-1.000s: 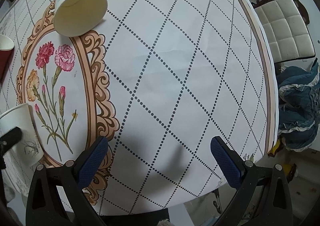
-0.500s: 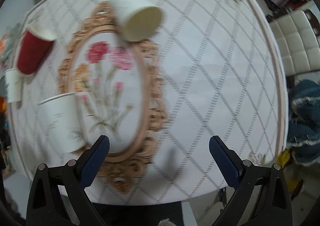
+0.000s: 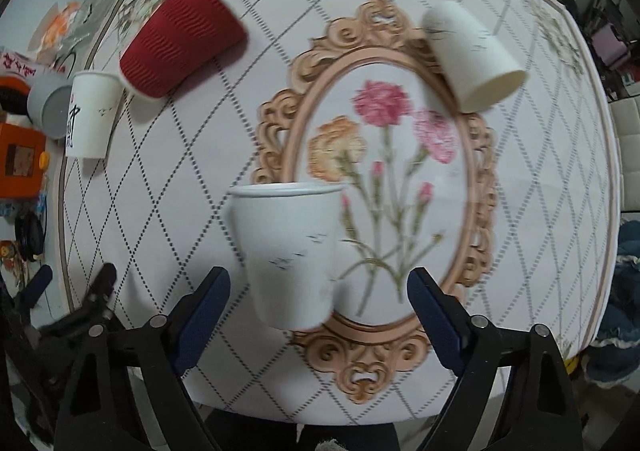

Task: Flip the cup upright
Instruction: 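Grasp the cup with the right tool while the left tool releases it, then lower the cup upright onto the flower oval and open the right tool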

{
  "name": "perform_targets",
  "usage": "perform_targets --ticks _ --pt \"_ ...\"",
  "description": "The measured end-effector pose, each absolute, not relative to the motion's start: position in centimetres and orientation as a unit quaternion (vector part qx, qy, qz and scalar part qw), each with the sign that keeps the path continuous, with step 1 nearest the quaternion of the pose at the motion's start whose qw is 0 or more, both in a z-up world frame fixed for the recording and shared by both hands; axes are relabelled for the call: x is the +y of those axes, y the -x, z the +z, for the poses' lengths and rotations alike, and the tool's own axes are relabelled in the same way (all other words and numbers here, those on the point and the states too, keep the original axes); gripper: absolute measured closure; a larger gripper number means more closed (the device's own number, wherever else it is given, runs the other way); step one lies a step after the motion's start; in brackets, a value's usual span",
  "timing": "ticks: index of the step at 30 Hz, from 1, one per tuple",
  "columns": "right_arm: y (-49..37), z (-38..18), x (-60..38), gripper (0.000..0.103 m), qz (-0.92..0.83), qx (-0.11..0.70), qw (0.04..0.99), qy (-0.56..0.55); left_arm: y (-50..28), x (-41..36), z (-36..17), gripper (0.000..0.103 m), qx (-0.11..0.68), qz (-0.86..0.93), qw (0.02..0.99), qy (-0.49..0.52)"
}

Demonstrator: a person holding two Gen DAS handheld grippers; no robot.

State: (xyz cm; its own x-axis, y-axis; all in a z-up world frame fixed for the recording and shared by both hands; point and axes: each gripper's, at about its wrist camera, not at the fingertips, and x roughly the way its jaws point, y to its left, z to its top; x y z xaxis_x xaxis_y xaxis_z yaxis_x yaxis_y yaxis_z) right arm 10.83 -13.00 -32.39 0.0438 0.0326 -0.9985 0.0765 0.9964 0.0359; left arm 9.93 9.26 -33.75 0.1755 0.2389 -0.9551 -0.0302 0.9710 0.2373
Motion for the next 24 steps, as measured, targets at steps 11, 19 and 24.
perform_targets --ticks 11,19,24 --pt "-11.5 -35.1 -10.6 0.044 -0.012 0.702 0.712 -0.025 -9.3 9.5 -34.3 0.000 0.657 0.086 0.745 -0.082" --pt "-10.5 -34.2 -12.6 0.045 -0.004 0.672 0.737 -0.070 -9.8 8.4 -34.1 0.000 0.670 0.075 0.735 -0.072" --pt "-9.6 -31.7 -15.1 0.045 0.005 0.592 0.798 -0.112 -10.6 8.1 -34.9 0.000 0.702 0.059 0.709 -0.013"
